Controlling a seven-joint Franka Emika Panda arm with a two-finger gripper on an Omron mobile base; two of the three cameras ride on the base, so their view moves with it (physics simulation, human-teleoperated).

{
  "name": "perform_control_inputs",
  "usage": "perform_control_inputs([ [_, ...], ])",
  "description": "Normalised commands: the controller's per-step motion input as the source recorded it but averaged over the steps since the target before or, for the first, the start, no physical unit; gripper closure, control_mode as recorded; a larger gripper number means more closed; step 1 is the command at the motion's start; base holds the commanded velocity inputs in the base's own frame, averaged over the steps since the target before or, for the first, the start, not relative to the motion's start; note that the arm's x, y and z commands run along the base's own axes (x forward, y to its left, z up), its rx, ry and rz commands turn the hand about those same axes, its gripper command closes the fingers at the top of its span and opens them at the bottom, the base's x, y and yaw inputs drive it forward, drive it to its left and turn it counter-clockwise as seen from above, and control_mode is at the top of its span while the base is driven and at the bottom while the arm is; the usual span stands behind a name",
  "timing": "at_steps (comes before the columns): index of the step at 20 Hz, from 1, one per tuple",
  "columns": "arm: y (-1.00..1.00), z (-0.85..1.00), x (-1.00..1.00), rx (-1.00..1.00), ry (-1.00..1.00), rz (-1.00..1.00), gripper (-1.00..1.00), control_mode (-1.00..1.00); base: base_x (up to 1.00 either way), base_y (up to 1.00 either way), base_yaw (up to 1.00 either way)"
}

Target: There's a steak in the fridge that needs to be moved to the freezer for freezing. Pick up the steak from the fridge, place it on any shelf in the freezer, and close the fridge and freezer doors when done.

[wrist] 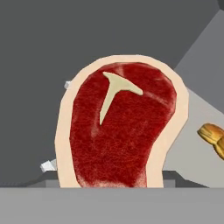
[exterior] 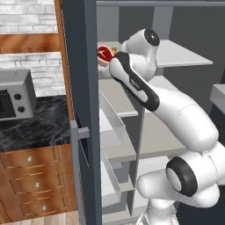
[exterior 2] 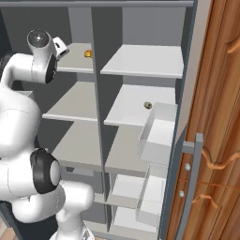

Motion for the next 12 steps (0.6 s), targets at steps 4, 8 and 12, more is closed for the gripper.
perform_control_inputs([
  [4,0.11,-0.19,0.66,-0.01,0.04,0.00,1.00,-1.00,0.00,0.00,0.00],
  [8,0.00,-0.05,0.63,0.00,0.09,0.00,1.00,-1.00,0.00,0.00,0.00],
  [12,0.00,0.00,0.53,0.00,0.03,0.00,1.00,-1.00,0.00,0.00,0.00],
])
